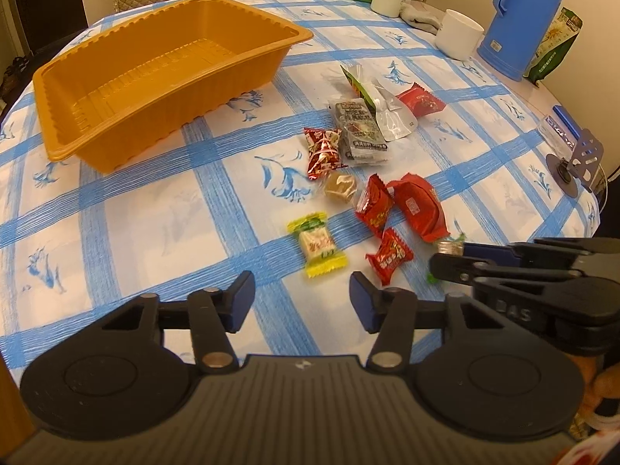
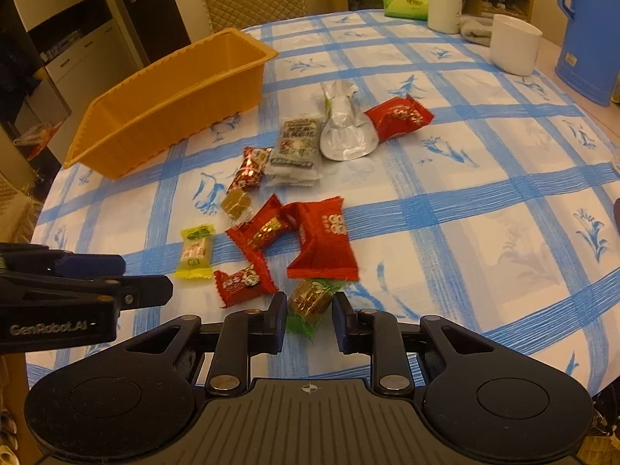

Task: Organize snacks
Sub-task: 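Grasp the yellow-green wrapped candy with the left tool while the right holds its candy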

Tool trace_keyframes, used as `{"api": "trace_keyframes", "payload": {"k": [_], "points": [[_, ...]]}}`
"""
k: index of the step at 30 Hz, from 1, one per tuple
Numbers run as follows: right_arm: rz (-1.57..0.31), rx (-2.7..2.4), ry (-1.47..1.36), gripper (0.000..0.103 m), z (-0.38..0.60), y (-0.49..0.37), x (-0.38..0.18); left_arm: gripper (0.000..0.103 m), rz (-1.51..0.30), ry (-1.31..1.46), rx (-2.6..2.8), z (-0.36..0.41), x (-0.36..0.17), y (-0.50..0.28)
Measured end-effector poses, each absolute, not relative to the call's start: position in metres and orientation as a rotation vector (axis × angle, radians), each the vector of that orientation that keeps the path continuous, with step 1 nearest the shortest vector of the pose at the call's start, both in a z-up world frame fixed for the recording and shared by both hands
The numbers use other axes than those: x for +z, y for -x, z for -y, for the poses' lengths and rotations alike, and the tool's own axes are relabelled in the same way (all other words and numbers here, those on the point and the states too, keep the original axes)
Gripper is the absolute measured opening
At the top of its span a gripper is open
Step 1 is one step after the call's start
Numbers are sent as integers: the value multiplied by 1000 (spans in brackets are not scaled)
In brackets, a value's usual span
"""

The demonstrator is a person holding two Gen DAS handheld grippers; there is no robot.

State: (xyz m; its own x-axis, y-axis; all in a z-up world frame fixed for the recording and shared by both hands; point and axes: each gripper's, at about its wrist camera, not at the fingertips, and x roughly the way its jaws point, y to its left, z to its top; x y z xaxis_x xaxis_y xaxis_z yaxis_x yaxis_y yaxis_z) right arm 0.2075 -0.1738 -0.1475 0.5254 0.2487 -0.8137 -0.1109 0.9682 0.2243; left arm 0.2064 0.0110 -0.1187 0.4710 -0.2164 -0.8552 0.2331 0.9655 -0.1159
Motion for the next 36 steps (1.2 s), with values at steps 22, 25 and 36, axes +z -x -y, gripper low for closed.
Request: {"api": "trace_keyframes", "payload": {"k": [22, 25, 36], "points": [[-976, 187, -186, 25, 223, -201, -129, 18, -1038, -27, -180, 17, -140, -236], [-967, 202, -181, 25, 230, -197, -126, 18, -1039, -34, -150, 18, -139, -232], [-911, 336, -150, 25, 240, -182, -105, 18, -962, 14, -48, 14, -93, -188]]}}
